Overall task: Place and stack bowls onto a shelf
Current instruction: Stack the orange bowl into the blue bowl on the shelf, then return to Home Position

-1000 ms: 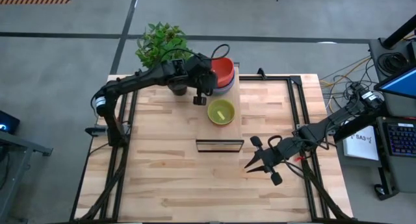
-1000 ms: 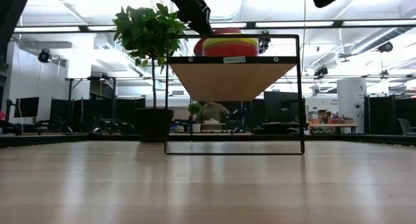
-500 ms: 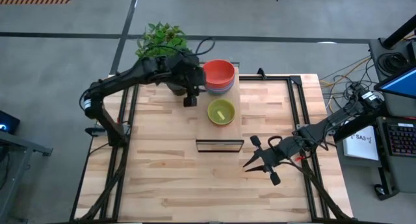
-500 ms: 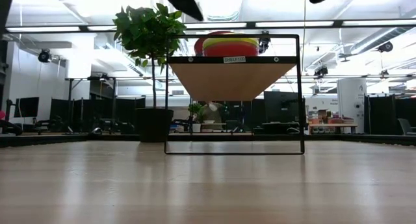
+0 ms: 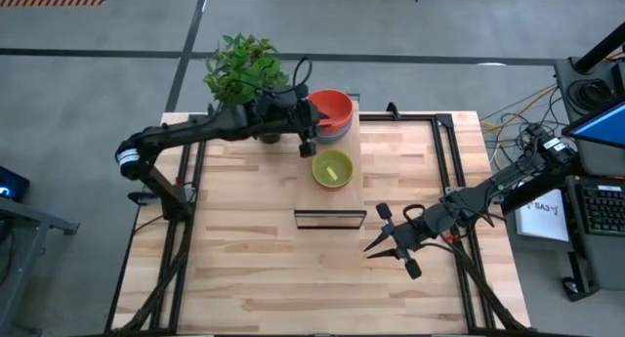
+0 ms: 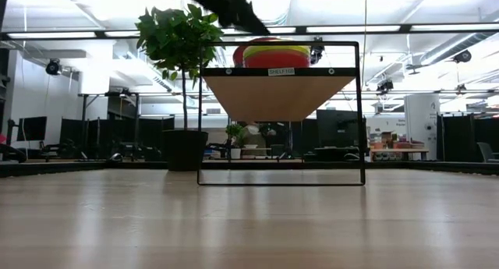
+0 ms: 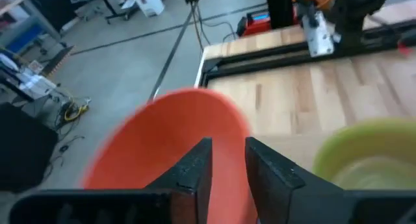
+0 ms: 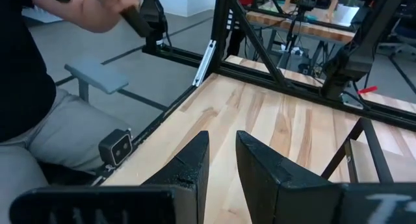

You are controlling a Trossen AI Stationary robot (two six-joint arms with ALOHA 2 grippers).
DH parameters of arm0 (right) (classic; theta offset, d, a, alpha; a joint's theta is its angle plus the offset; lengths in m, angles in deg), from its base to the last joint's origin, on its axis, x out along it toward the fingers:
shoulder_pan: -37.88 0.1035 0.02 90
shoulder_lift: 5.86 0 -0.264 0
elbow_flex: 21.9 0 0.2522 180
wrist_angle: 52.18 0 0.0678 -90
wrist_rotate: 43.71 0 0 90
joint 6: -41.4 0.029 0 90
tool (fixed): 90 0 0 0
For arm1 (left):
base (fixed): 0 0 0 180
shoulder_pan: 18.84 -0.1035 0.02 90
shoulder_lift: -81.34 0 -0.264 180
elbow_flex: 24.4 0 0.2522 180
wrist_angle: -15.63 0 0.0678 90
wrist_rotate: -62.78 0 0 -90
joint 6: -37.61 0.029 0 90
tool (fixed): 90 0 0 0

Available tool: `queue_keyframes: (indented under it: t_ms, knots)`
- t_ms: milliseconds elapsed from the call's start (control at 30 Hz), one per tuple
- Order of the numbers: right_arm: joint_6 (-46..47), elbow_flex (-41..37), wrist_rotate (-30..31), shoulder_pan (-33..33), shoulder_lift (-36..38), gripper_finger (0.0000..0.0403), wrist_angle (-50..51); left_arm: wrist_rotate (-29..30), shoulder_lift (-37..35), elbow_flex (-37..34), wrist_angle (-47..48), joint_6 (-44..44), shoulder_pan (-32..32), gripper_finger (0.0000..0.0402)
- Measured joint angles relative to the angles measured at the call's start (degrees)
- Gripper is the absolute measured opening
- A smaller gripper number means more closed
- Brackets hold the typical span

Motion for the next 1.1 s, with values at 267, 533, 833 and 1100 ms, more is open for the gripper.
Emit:
queue_keyframes:
  t_ms: [267,533,833,1100]
  knots:
    - [-1.1,0.0,0.0,0.0,0.0,0.0068,0.1,0.1,-0.2,-3.4,-1.7,-1.8,-0.4,0.0056]
    - [-4.1,-1.1,-0.7,0.0,0.0,0.0068,0.1,-5.3,-6.4,-2.9,1.4,-7.8,5.7,0.0055]
    - [-5.0,-9.3,-5.7,-5.9,0.1,0.0068,-14.4,-5.2,-22.4,-23.8,-6.6,-15.9,24.3,0.0055]
    - [-0.2,-12.4,-13.5,-15.8,0.2,0.0068,-16.3,2.3,-37.3,-43.8,-16.6,-19.1,38.5,0.0055]
